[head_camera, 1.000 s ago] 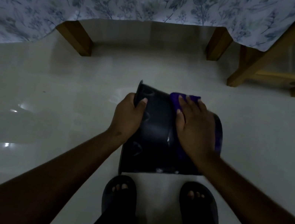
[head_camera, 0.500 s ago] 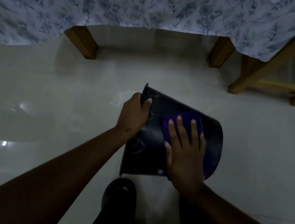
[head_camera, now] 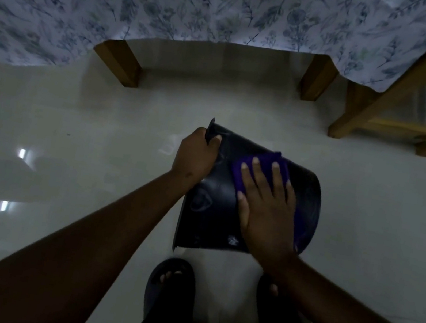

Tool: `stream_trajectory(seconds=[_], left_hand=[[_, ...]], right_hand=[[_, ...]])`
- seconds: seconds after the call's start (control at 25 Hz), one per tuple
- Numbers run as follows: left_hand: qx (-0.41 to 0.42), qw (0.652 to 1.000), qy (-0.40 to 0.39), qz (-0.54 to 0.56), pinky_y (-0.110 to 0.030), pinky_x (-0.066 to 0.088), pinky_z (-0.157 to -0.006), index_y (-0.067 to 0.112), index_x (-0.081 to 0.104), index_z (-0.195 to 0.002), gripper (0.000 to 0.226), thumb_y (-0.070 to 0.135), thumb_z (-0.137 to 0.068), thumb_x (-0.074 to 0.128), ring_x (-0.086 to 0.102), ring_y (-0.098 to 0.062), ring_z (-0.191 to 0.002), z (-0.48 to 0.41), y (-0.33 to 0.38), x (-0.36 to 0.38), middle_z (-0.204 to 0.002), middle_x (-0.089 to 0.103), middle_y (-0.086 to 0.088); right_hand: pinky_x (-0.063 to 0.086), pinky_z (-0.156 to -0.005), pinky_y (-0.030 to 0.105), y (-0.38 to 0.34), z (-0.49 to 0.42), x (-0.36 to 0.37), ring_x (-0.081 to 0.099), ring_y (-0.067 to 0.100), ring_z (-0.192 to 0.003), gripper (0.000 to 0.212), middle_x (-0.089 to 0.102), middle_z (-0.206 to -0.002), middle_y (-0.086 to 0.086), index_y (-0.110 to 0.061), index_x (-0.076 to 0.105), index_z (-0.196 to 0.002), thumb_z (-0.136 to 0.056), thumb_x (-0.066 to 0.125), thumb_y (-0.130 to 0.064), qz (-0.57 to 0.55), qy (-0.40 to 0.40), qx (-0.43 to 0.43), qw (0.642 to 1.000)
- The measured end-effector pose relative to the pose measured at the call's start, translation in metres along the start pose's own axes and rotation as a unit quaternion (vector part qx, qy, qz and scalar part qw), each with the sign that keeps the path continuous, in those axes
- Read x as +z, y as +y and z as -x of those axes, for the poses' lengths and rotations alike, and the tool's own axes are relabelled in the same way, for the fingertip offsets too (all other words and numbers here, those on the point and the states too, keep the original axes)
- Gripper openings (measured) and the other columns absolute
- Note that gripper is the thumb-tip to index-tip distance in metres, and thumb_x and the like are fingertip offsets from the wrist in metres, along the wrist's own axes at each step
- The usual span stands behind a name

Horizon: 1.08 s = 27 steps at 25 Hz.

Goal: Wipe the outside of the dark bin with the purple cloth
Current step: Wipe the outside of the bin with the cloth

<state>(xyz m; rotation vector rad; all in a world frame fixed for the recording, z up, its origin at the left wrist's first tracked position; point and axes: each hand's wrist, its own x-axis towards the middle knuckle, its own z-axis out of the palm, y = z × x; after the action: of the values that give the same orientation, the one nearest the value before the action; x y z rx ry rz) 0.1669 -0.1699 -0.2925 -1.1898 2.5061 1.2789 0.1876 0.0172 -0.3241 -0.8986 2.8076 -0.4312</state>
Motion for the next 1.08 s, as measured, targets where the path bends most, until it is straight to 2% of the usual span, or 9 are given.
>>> stream_trajectory(seconds=[0.16, 0.32, 0.48, 0.6, 0.68, 0.76, 0.88, 0.96, 1.08], left_hand=[[0.049, 0.99, -0.042, 0.127, -0.012, 0.048, -0.068, 0.015, 0.055, -0.12, 0.026, 0.029, -0.099, 0.048, 0.061, -0.007, -0.088, 0.032, -0.001, -0.006, -0.1, 0.062, 0.006], [0.105, 0.993, -0.012, 0.056, 0.004, 0.043, -0.063, 0.015, 0.05, -0.121, 0.029, 0.034, -0.101, 0.042, 0.061, -0.01, -0.088, 0.063, -0.021, -0.01, -0.102, 0.061, 0.006], [0.067, 0.997, -0.039, 0.029, -0.007, 0.04, -0.059, 0.013, 0.056, -0.112, 0.025, 0.031, -0.1, 0.044, 0.057, -0.014, -0.086, 0.017, 0.013, -0.007, -0.099, 0.061, 0.002], [0.051, 0.997, -0.035, 0.037, -0.014, 0.039, -0.06, 0.012, 0.057, -0.111, 0.024, 0.028, -0.099, 0.044, 0.057, -0.015, -0.086, 0.006, 0.022, -0.003, -0.099, 0.061, 0.0], [0.051, 0.998, -0.034, 0.032, -0.012, 0.037, -0.06, 0.013, 0.057, -0.111, 0.023, 0.028, -0.1, 0.043, 0.054, -0.009, -0.079, 0.005, 0.021, -0.004, -0.097, 0.059, 0.003], [0.05, 0.998, -0.03, 0.026, -0.012, 0.036, -0.059, 0.014, 0.057, -0.11, 0.023, 0.029, -0.1, 0.043, 0.052, -0.005, -0.075, 0.006, 0.022, -0.005, -0.097, 0.059, 0.004], [0.05, 0.998, -0.026, 0.019, -0.023, 0.042, -0.067, 0.013, 0.058, -0.109, 0.024, 0.029, -0.099, 0.043, 0.058, -0.017, -0.086, 0.004, 0.02, -0.003, -0.103, 0.064, -0.002], [0.042, 0.998, -0.029, 0.026, -0.029, 0.045, -0.075, 0.013, 0.058, -0.107, 0.024, 0.029, -0.099, 0.043, 0.059, -0.02, -0.089, 0.003, 0.022, -0.001, -0.101, 0.064, -0.003], [0.023, 0.998, -0.041, 0.033, -0.029, 0.044, -0.074, 0.014, 0.057, -0.109, 0.024, 0.03, -0.099, 0.043, 0.056, -0.016, -0.083, 0.003, 0.029, -0.004, -0.098, 0.06, -0.001]], right_hand=[[0.026, -0.116, 0.048, 0.021, -0.069, -0.019, 0.029, 0.03, -0.144, 0.051, 0.038, -0.154, 0.004, -0.022, 0.034, -0.147, -0.1, 0.029, -0.039, -0.047, -0.004, 0.039, 0.998], [0.025, -0.116, 0.05, 0.027, -0.054, -0.011, 0.026, 0.031, -0.145, 0.052, 0.035, -0.156, 0.005, -0.021, 0.033, -0.148, -0.1, 0.03, -0.039, -0.059, 0.018, 0.064, 0.996], [0.01, -0.119, 0.051, 0.008, 0.023, 0.007, 0.005, 0.03, -0.15, 0.057, 0.015, -0.162, 0.002, -0.025, 0.018, -0.153, -0.099, 0.03, -0.041, -0.004, 0.039, 0.027, 0.999], [0.017, -0.118, 0.049, 0.013, -0.032, -0.007, 0.014, 0.03, -0.149, 0.055, 0.023, -0.16, 0.003, -0.024, 0.024, -0.151, -0.099, 0.027, -0.042, -0.013, 0.024, -0.013, 1.0], [0.027, -0.115, 0.049, 0.031, -0.073, -0.02, 0.028, 0.032, -0.145, 0.053, 0.035, -0.156, 0.006, -0.02, 0.033, -0.148, -0.1, 0.025, -0.04, -0.054, 0.017, 0.051, 0.997], [0.028, -0.115, 0.051, 0.043, -0.057, -0.018, 0.027, 0.033, -0.145, 0.052, 0.036, -0.156, 0.006, -0.019, 0.033, -0.148, -0.1, 0.027, -0.038, -0.054, 0.041, 0.091, 0.993], [0.012, -0.119, 0.053, 0.015, 0.019, 0.002, 0.005, 0.031, -0.15, 0.056, 0.017, -0.162, 0.003, -0.025, 0.019, -0.152, -0.1, 0.029, -0.041, -0.004, 0.031, -0.018, 0.999], [0.011, -0.119, 0.052, 0.01, 0.011, 0.007, 0.005, 0.031, -0.15, 0.057, 0.015, -0.162, 0.002, -0.027, 0.018, -0.152, -0.099, 0.027, -0.044, 0.003, 0.025, -0.073, 0.997], [0.023, -0.117, 0.052, 0.02, -0.051, -0.016, 0.022, 0.031, -0.147, 0.053, 0.031, -0.158, 0.005, -0.022, 0.031, -0.149, -0.099, 0.029, -0.041, -0.069, 0.024, 0.056, 0.996]])
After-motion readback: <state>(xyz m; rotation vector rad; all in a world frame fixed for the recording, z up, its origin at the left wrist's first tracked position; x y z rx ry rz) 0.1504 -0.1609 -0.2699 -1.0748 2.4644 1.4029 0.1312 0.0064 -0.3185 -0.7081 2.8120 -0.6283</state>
